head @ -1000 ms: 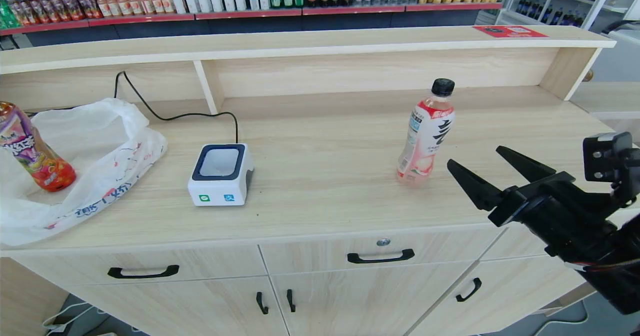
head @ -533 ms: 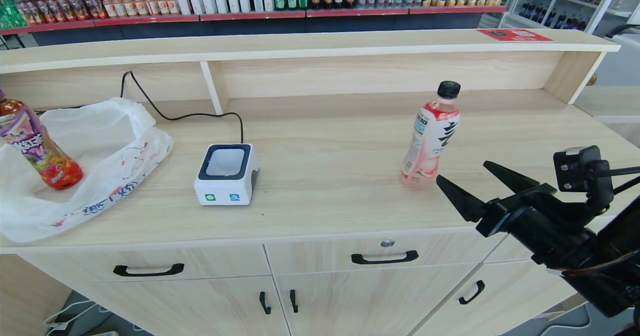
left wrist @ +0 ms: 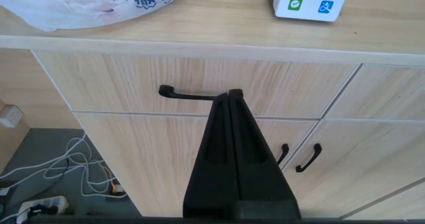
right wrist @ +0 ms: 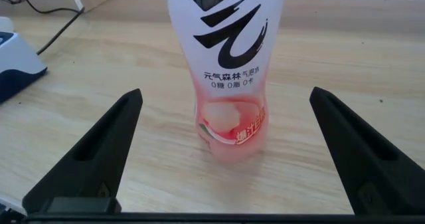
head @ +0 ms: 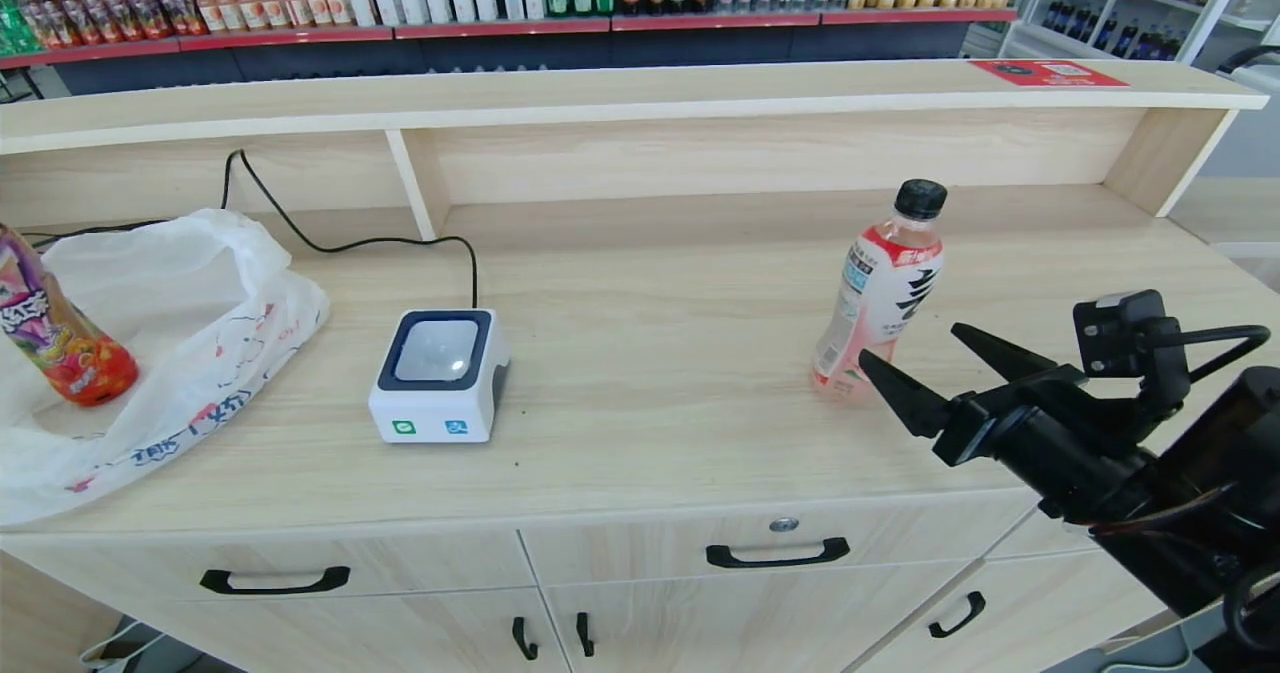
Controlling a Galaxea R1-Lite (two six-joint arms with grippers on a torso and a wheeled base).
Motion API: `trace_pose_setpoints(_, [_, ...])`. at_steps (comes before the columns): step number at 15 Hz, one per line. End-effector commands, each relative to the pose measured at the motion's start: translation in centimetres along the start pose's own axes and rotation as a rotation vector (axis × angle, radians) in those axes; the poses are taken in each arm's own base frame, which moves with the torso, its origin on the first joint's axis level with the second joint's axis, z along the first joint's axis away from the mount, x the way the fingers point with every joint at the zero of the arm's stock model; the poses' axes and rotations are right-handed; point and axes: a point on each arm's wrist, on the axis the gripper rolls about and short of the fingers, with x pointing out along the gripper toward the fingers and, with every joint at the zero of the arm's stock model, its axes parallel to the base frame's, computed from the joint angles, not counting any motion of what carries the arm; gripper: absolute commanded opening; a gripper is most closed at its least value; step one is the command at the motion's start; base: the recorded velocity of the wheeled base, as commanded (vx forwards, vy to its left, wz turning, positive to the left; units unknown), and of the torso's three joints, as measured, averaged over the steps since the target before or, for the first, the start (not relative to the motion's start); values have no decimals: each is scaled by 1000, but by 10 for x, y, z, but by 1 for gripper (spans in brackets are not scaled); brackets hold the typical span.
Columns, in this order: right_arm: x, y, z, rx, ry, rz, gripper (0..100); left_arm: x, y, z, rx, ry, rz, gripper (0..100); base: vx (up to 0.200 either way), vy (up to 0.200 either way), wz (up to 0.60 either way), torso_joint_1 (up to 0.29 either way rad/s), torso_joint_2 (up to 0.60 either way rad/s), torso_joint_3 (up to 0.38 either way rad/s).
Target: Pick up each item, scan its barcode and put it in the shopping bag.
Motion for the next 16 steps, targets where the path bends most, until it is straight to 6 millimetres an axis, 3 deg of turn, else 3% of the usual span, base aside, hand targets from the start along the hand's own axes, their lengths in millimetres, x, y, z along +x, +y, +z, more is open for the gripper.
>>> trace_pose_setpoints(1, [10,0,-6,0,12,0,100,0,0,0,-1,0,0,0,0,0,0,0,0,0])
trace_pose_setpoints(16, [80,-7,-30,-6,-36,-18,100,0,0,0,1,0,0,0,0,0,0,0,0,0])
